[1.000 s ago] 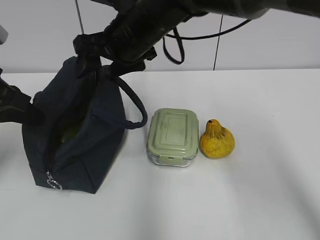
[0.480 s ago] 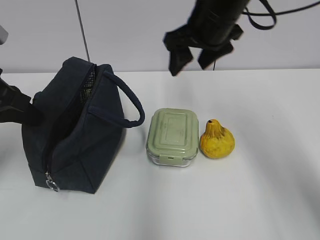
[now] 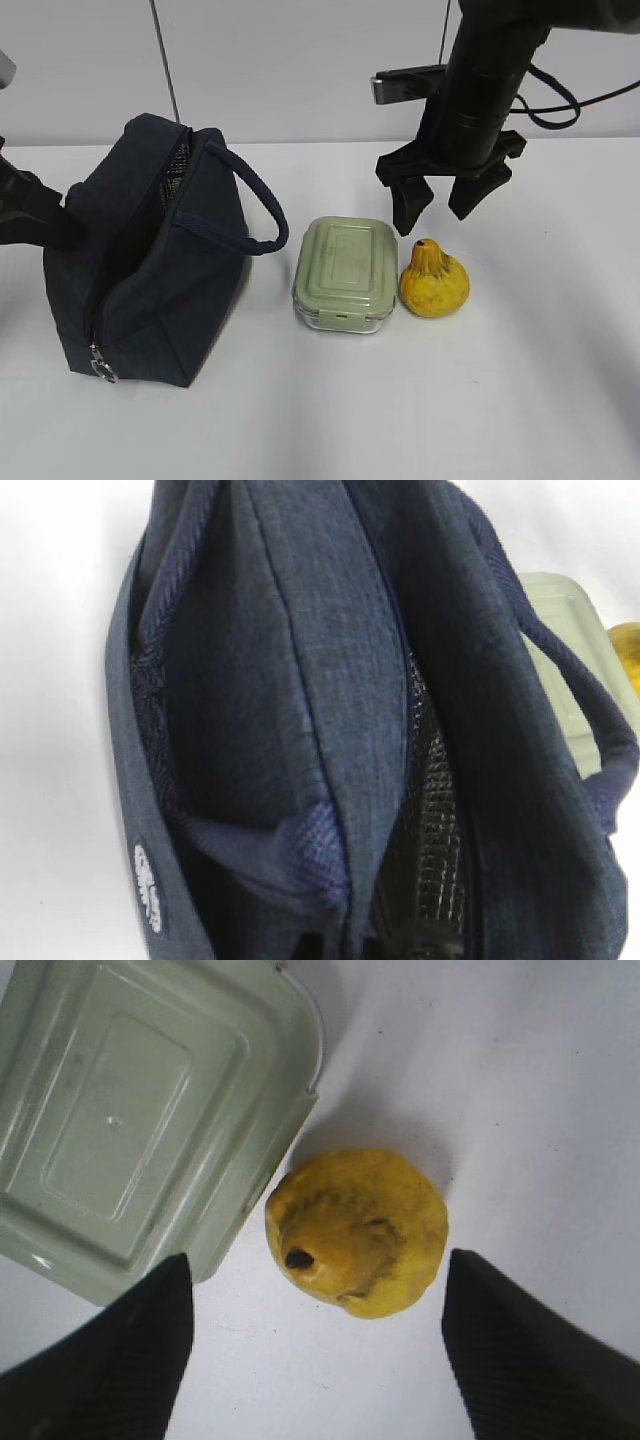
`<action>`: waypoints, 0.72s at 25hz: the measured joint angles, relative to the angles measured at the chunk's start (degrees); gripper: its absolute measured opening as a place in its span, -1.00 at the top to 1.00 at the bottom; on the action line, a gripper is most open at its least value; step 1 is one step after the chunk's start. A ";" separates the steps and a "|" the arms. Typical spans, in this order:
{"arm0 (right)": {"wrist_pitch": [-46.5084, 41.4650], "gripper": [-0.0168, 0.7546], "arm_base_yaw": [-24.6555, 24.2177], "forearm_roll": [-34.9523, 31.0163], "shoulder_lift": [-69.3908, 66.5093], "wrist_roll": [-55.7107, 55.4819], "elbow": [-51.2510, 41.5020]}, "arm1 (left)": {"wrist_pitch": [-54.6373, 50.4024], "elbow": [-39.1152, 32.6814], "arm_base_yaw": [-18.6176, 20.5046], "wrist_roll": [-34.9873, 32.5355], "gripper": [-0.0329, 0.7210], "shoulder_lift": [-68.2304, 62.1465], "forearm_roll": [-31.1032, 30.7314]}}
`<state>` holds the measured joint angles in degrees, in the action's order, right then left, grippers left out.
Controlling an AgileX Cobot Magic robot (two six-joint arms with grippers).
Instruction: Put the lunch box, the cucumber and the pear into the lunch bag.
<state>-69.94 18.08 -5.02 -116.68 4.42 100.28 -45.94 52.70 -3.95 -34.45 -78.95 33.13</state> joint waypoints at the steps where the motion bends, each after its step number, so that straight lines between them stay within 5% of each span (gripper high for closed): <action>1: 0.00 -0.57 0.00 0.12 -0.51 0.00 0.00 | 0.00 0.00 0.00 0.00 0.91 0.00 0.00; 11: 0.00 -0.52 0.00 0.59 -5.60 -0.13 0.00 | 0.00 0.00 0.05 0.00 0.91 0.00 0.00; 16: 0.00 0.23 0.00 1.41 -5.90 -0.13 0.00 | 0.00 0.00 0.05 0.00 0.91 0.00 0.00; 18: 0.00 0.37 0.00 1.82 -5.78 -0.13 0.00 | 0.05 0.00 0.05 0.00 0.91 0.00 0.00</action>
<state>-69.94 18.08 -3.20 -122.46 4.29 100.28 -45.90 52.70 -3.90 -34.45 -78.95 33.13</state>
